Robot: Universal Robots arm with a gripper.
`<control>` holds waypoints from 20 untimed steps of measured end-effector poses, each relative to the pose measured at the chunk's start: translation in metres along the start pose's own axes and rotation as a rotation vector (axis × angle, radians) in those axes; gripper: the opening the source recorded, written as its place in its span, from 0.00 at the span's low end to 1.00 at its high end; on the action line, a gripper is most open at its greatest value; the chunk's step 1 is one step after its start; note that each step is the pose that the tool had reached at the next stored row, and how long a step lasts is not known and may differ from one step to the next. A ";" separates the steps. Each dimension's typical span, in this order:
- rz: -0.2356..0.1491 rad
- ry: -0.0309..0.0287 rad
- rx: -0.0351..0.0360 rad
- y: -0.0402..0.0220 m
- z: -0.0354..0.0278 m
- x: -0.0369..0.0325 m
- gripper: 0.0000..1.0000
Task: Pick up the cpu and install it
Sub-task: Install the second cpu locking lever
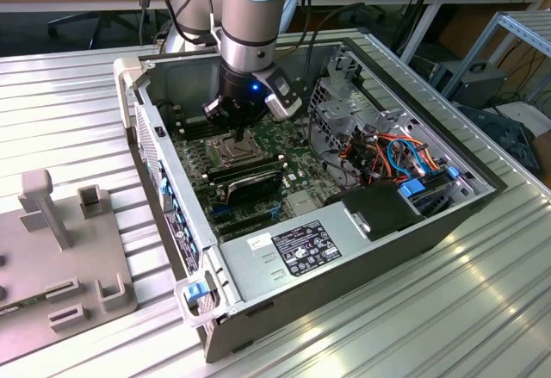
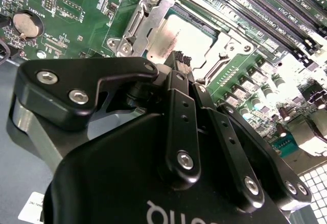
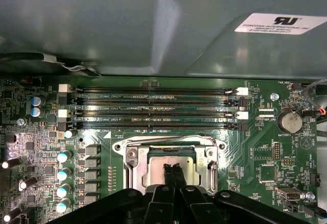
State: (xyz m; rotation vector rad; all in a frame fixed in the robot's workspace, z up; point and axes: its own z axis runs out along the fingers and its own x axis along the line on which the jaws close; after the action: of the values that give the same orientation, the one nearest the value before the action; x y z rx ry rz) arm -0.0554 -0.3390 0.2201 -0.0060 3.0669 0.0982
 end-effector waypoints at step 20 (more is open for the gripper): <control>0.005 0.0002 0.0002 -0.0091 -0.0060 -0.0006 0.11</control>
State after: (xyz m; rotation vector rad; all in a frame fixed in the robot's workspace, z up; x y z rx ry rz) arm -0.0552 -0.3485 0.2255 0.0017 3.0673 0.0982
